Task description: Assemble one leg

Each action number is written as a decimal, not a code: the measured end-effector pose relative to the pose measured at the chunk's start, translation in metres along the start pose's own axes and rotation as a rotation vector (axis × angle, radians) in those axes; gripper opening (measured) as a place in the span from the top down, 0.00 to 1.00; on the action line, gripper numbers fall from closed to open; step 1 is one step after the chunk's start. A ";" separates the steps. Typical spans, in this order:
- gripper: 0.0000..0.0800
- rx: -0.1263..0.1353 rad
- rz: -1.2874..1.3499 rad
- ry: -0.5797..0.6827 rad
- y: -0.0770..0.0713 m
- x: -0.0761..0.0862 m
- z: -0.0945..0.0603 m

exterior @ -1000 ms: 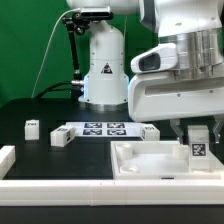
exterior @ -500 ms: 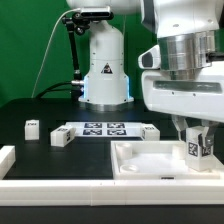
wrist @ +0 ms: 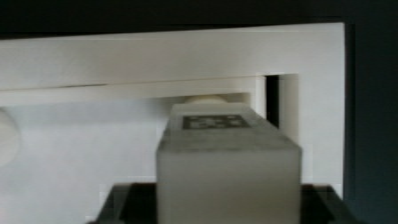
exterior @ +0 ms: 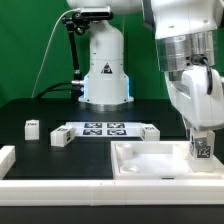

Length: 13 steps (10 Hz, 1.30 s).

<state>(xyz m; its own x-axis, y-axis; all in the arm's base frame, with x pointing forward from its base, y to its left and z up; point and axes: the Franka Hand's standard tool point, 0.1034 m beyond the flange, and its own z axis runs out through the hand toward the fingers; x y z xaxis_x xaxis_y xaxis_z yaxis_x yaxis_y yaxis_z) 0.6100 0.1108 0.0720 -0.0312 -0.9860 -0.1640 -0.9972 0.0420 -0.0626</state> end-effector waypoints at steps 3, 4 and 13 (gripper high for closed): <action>0.38 -0.005 -0.127 -0.003 -0.003 -0.001 -0.001; 0.22 -0.019 -0.280 -0.004 -0.002 -0.001 -0.002; 0.19 -0.086 -1.522 0.046 -0.003 -0.003 -0.001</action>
Offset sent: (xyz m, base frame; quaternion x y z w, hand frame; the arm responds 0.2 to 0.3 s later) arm 0.0057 0.0024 0.0025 -0.0365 -0.0019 -0.2821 0.9587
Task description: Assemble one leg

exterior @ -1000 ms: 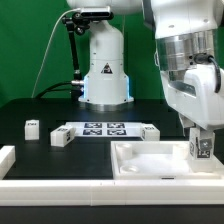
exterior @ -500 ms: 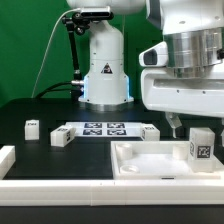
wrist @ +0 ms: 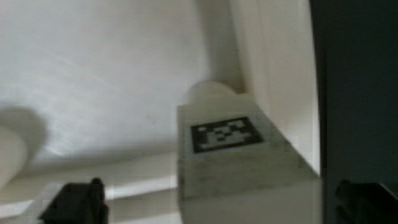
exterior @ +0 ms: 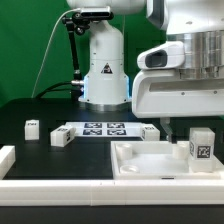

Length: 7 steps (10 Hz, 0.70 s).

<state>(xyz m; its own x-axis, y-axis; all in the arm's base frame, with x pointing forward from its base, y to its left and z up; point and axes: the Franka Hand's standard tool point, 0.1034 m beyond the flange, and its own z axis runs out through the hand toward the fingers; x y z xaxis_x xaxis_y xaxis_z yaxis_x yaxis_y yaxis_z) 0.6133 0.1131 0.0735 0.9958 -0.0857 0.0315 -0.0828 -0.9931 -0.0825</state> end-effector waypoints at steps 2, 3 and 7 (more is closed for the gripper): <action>0.19 0.000 -0.108 0.012 0.002 0.001 0.001; 0.32 0.000 -0.108 0.012 0.002 0.001 0.001; 0.64 0.001 -0.070 0.012 0.002 0.001 0.001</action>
Offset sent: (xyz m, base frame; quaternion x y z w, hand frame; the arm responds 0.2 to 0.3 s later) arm 0.0000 0.0000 0.0000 0.0000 0.0000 0.0000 1.0000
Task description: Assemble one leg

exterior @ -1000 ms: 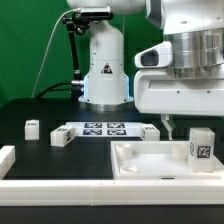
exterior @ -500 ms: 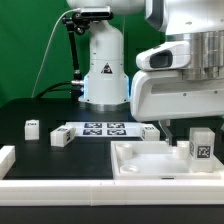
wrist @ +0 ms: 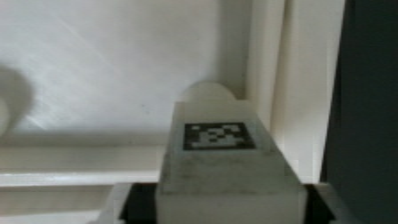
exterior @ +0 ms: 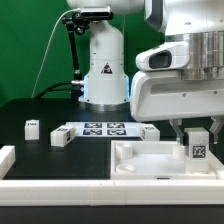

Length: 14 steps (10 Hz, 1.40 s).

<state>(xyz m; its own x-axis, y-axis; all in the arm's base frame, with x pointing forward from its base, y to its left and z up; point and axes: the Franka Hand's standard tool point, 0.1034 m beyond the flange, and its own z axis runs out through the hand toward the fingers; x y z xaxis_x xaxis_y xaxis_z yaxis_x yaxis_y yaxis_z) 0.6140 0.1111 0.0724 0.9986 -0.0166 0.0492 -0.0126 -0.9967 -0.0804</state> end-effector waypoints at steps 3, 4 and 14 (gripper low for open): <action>0.64 0.009 0.383 -0.001 -0.005 -0.005 0.000; 0.64 0.010 0.503 0.006 -0.004 -0.006 0.001; 0.62 0.053 1.685 0.001 -0.007 -0.006 0.002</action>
Offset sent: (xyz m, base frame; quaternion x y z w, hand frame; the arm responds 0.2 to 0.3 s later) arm -0.0130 -0.0046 0.0017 -0.0256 0.0289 0.2869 0.9572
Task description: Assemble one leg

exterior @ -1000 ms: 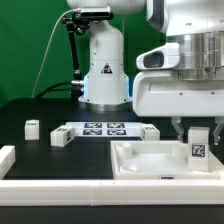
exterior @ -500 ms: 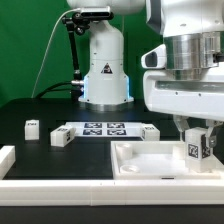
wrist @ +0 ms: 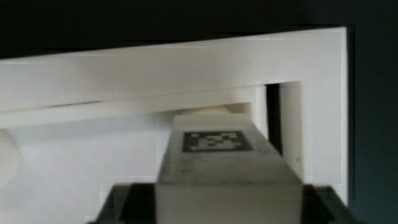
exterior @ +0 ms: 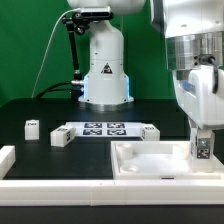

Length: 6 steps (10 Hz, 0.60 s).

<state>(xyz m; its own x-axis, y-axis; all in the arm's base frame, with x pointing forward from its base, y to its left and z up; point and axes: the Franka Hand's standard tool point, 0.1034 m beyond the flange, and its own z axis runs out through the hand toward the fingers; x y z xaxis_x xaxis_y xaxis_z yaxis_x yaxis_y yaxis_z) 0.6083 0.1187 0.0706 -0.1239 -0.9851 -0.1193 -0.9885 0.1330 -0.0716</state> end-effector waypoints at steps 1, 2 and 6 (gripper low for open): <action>0.62 0.000 -0.013 -0.001 0.000 -0.001 0.000; 0.40 -0.001 -0.067 -0.001 0.000 -0.001 0.000; 0.19 -0.013 -0.396 0.008 0.001 -0.004 0.000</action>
Offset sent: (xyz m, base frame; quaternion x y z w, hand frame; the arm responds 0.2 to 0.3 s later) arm 0.0011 -0.0002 0.0005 -0.0061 0.0081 -0.0237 0.9997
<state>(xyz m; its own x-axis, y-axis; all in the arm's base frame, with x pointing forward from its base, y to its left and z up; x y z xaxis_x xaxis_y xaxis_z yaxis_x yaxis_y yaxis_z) 0.6077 0.1227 0.0710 0.2664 -0.9607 -0.0774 -0.9610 -0.2586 -0.0982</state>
